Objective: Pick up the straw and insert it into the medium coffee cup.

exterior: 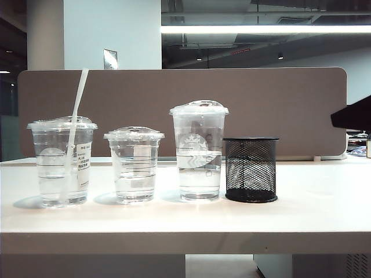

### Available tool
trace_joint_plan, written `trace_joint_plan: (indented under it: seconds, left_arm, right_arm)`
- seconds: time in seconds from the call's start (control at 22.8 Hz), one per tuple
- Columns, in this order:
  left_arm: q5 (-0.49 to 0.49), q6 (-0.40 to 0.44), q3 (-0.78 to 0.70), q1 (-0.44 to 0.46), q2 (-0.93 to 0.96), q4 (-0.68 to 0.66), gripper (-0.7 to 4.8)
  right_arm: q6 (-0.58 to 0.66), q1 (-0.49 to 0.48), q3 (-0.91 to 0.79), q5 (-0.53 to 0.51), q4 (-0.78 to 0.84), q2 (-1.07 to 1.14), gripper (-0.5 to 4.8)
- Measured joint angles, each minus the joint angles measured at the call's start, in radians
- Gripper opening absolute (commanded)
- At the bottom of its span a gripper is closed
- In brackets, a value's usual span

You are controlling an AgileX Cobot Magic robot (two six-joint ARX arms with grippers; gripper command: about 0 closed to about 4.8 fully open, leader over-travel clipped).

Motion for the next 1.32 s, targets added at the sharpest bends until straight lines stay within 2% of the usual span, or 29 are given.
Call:
trace_joint_plan:
  seconds: [0.09,0.18,0.35,0.44,0.57,0.75,0.83,1.32]
  left_arm:
    - [0.004,0.001,0.000,0.054,-0.025,0.001,-0.04]
    - [0.002,0.001,0.000,0.161,-0.031,-0.003,-0.04]
    - [-0.003,0.002,-0.050,0.256,-0.064,0.006,-0.04]
    - [-0.003,0.002,-0.093,0.272,-0.126,0.005,-0.04]
    - [-0.005,0.002,-0.123,0.274,-0.122,-0.015,-0.04]
    - [-0.119,0.001,-0.122,0.274,-0.123,-0.022,-0.04]
    - [-0.146,0.000,-0.122,0.274,-0.123,-0.033,-0.04]
    - [-0.147,0.000,-0.121,0.274,-0.123,-0.045,-0.04]
  right_arm:
    - [0.000,0.000,0.000,0.000,0.000,0.000,0.00]
    - [0.000,0.000,0.000,0.000,0.000,0.000,0.00]
    - [0.000,0.000,0.000,0.000,0.000,0.000,0.00]
    - [0.000,0.000,0.000,0.000,0.000,0.000,0.00]
    - [0.000,0.000,0.000,0.000,0.000,0.000,0.00]
    - [0.000,0.000,0.000,0.000,0.000,0.000,0.00]
    - [0.000,0.000,0.000,0.000,0.000,0.000,0.00]
    - [0.000,0.000,0.000,0.000,0.000,0.000,0.00]
